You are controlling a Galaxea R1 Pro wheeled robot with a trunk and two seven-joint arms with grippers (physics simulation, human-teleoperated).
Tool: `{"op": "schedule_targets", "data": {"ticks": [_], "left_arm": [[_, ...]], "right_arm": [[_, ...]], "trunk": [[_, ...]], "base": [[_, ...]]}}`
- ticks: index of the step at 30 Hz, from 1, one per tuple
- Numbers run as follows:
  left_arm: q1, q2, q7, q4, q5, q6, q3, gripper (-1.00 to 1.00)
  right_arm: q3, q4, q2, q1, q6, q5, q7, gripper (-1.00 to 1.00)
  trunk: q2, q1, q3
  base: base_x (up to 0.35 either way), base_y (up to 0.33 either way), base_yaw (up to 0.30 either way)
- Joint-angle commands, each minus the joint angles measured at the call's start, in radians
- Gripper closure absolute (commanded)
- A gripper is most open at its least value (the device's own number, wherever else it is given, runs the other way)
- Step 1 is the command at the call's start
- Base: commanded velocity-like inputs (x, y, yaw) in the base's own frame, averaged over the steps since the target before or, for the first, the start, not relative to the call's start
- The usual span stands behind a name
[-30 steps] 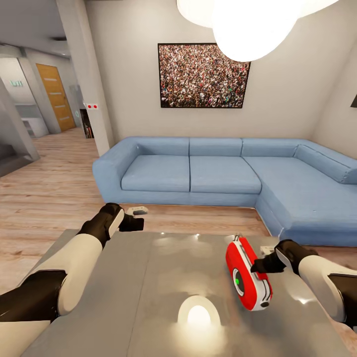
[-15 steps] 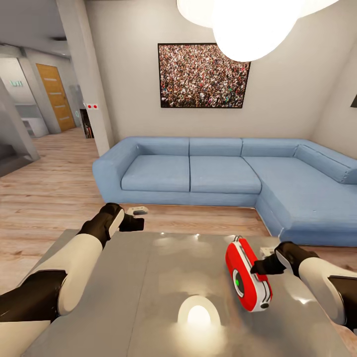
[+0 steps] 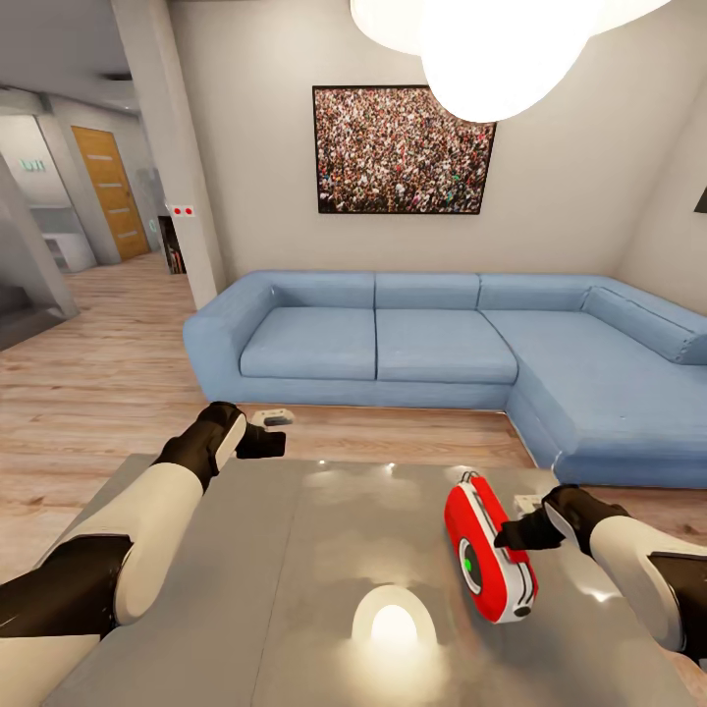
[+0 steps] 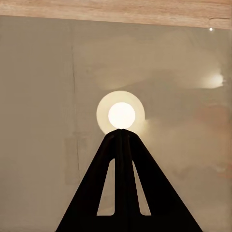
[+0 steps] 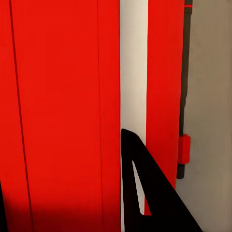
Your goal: Turn on the radio receiver that's on the table in the living room.
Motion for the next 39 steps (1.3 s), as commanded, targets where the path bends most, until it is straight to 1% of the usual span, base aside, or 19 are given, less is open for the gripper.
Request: {"op": "schedule_targets", "data": {"ticks": [1, 25, 31, 39], "left_arm": [[0.000, 0.000, 0.000, 0.000, 0.000, 0.000, 0.000, 1.00], [0.000, 0.003, 0.000, 0.000, 0.001, 0.000, 0.000, 1.00], [0.000, 0.003, 0.000, 0.000, 0.002, 0.000, 0.000, 1.00], [0.000, 0.003, 0.000, 0.000, 0.002, 0.000, 0.000, 1.00]], "right_arm": [[-0.004, -0.001, 0.001, 0.000, 0.000, -0.001, 0.000, 1.00], [-0.004, 0.000, 0.007, 0.000, -0.001, -0.001, 0.000, 1.00], [-0.004, -0.001, 0.012, 0.038, -0.001, 0.000, -0.001, 1.00], [-0.005, -0.001, 0.013, 0.046, -0.002, 0.000, -0.001, 1.00]], "trunk": [[0.000, 0.000, 0.000], [0.000, 0.000, 0.000], [0.000, 0.000, 0.000], [0.000, 0.000, 0.000]], "base": [[0.000, 0.000, 0.000], [0.000, 0.000, 0.000], [0.000, 0.000, 0.000], [0.000, 0.000, 0.000]]}}
